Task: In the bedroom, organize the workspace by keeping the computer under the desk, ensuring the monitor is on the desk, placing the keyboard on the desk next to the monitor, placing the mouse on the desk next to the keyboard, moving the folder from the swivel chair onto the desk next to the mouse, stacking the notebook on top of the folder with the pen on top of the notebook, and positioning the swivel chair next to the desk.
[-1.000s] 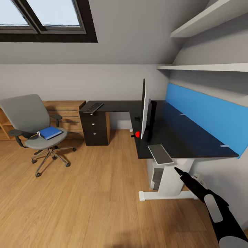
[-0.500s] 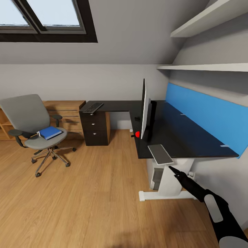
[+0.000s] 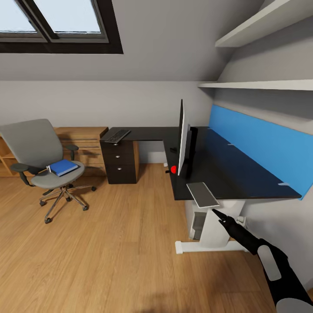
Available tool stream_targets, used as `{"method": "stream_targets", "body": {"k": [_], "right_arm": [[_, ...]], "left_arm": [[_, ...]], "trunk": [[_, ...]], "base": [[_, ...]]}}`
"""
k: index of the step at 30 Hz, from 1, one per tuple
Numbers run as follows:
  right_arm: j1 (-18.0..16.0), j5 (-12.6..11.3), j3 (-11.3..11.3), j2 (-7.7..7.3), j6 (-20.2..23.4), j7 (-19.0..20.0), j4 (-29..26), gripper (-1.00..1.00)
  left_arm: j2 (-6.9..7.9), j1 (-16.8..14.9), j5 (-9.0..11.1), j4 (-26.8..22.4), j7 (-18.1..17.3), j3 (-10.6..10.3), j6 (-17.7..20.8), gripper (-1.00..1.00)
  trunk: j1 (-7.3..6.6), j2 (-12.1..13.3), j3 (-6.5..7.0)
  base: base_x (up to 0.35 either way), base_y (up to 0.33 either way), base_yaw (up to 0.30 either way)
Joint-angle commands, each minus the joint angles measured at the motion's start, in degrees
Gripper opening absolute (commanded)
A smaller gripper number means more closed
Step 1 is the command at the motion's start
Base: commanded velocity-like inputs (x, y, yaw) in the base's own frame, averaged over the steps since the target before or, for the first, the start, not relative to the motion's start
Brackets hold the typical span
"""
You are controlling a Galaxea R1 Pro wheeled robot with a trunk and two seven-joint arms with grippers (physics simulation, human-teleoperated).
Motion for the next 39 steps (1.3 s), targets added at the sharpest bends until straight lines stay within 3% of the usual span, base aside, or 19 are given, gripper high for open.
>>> {"method": "stream_targets", "body": {"k": [1,8,14,20,29,39], "right_arm": [[-0.04,-0.28,-0.12,0.02,0.36,0.03,0.01,1.00],[-0.04,-0.25,-1.02,-0.04,0.00,-0.20,0.12,1.00],[-0.04,-0.20,-5.96,-0.01,0.08,-1.16,0.78,1.00],[-0.04,-0.45,-9.37,-0.02,0.43,-3.75,1.75,1.00],[-0.04,-1.86,-11.12,0.08,0.48,-4.81,2.32,1.00],[-0.04,-2.20,-11.33,0.18,0.47,-4.89,3.60,1.00]], "left_arm": [[0.00,-0.03,-0.04,0.02,0.26,-0.12,-0.17,1.00],[0.00,-0.03,-0.09,0.03,0.25,-0.18,-0.17,1.00],[0.00,-0.03,-0.10,0.03,0.25,-0.20,-0.17,1.00],[0.00,-0.03,-0.11,0.03,0.25,-0.20,-0.17,1.00],[0.00,-0.03,-0.16,0.03,0.25,-0.22,-0.17,1.00],[0.00,-0.03,-0.19,0.03,0.25,-0.28,-0.21,1.00]], "trunk": [[-0.01,-0.02,-0.05],[-0.01,-0.02,-0.05],[-0.01,-0.02,-0.05],[-0.01,-0.02,-0.05],[-0.01,-0.02,-0.05],[-0.01,-0.02,-0.05]], "base": [[0.000,0.000,0.000],[0.000,0.000,0.000],[0.000,0.000,0.000],[0.000,0.000,0.000],[0.000,0.000,0.000],[0.085,0.000,0.000]]}}
